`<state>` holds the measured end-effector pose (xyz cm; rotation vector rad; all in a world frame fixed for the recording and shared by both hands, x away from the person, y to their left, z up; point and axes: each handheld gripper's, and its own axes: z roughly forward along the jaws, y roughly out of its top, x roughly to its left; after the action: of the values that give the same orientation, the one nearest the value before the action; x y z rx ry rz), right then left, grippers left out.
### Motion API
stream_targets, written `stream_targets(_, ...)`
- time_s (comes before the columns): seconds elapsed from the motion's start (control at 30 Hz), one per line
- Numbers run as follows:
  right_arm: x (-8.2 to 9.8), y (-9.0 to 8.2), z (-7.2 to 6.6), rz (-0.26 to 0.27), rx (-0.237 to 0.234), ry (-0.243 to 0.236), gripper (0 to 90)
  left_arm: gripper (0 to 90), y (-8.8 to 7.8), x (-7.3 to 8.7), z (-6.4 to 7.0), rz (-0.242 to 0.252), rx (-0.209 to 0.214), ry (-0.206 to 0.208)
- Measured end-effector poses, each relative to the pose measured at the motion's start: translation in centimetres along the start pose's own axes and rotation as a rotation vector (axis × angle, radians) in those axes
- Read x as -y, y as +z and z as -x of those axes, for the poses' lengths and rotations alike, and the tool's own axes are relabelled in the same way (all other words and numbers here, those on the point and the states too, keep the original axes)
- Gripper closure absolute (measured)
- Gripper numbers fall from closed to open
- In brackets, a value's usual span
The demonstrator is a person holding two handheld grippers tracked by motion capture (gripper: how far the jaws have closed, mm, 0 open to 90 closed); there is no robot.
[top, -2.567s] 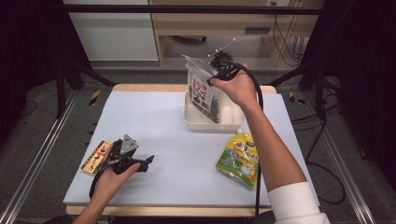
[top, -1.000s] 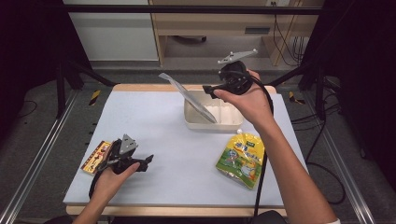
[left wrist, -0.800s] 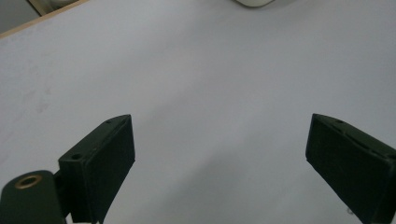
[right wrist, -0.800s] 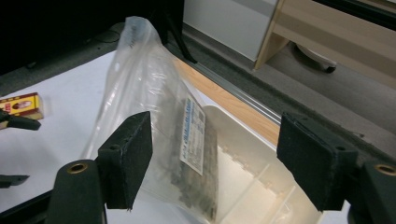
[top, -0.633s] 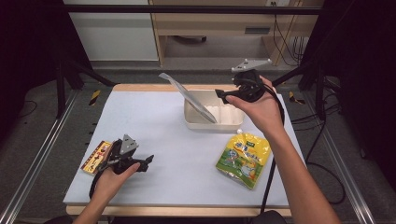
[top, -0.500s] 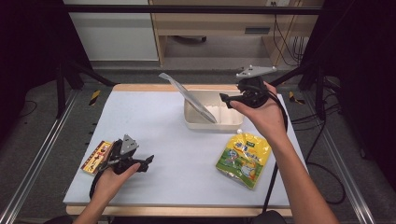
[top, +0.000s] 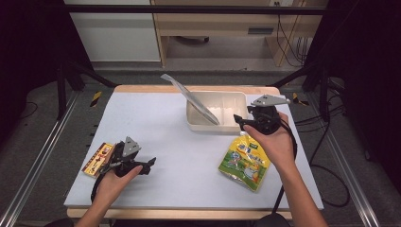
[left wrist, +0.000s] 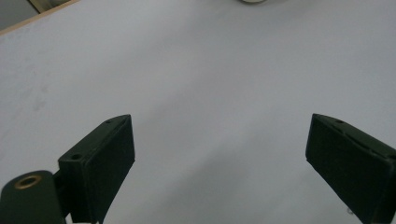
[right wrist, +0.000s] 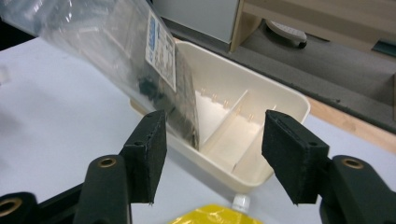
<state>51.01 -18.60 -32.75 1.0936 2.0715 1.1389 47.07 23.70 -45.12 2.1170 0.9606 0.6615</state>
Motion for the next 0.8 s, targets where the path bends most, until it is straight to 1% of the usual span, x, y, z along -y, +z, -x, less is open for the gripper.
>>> stream_targets(0.1, 1.5, -0.1, 0.2, -0.001, 0.01, 0.025, 41.4, 8.0, 0.0, 0.0, 0.1, 0.001, 0.001, 0.0)
stream_targets(0.13, 2.4, 0.0, 0.5, -0.004, 0.016, 0.039, 41.4, 8.0, 0.0, 0.0, 0.1, 0.0, 0.0, 0.0)
stream_targets(0.17, 2.7, 0.0, 0.6, -0.003, 0.021, 0.044, 41.4, 8.0, 0.0, 0.0, 0.1, -0.001, 0.0, 0.0)
stream_targets(0.23, 3.7, 0.1, 0.9, 0.003, 0.019, 0.073, 41.4, 8.0, 0.0, 0.1, 0.1, -0.002, 0.0, 0.0)
stream_targets(0.27, 3.7, 0.1, 0.9, 0.003, 0.019, 0.073, 41.4, 8.0, 0.0, 0.1, 0.1, -0.002, 0.0, 0.0)
stream_targets(0.3, 4.2, 0.2, 1.0, 0.003, 0.018, 0.086, 41.4, 8.0, 0.0, 0.1, 0.1, -0.001, 0.0, -0.002)
stream_targets(0.37, 5.3, 0.5, 1.3, -0.009, 0.028, 0.106, 40.8, 8.0, 0.0, 0.1, 0.1, -0.004, 0.001, -0.002)
stream_targets(0.4, 6.1, 0.7, 1.7, -0.014, 0.033, 0.116, 40.0, 7.9, 0.1, 0.1, 0.1, -0.005, 0.001, -0.003)
stream_targets(0.53, 7.3, 0.7, 2.5, -0.019, 0.053, 0.139, 39.9, 8.0, 0.1, 0.2, 0.1, -0.009, -0.001, -0.003)
stream_targets(0.57, 7.3, 0.7, 2.5, -0.019, 0.053, 0.139, 39.9, 8.0, 0.1, 0.2, 0.1, -0.01, -0.001, -0.005)
stream_targets(0.6, 7.7, 0.7, 2.9, -0.022, 0.069, 0.142, 39.7, 7.9, 0.1, 0.2, 0.1, -0.01, -0.001, -0.007)
stream_targets(0.67, 8.2, 0.6, 3.3, -0.016, 0.075, 0.162, 39.5, 7.9, 0.1, 0.2, 0.1, -0.012, -0.003, -0.007)
stream_targets(0.7, 8.2, 0.6, 3.3, -0.016, 0.075, 0.162, 39.5, 7.9, 0.1, 0.2, 0.1, -0.012, -0.003, -0.007)
stream_targets(0.8, 9.0, 0.5, 4.1, -0.009, 0.093, 0.197, 38.6, 7.9, 0.2, 0.2, 0.1, -0.015, -0.002, -0.007)
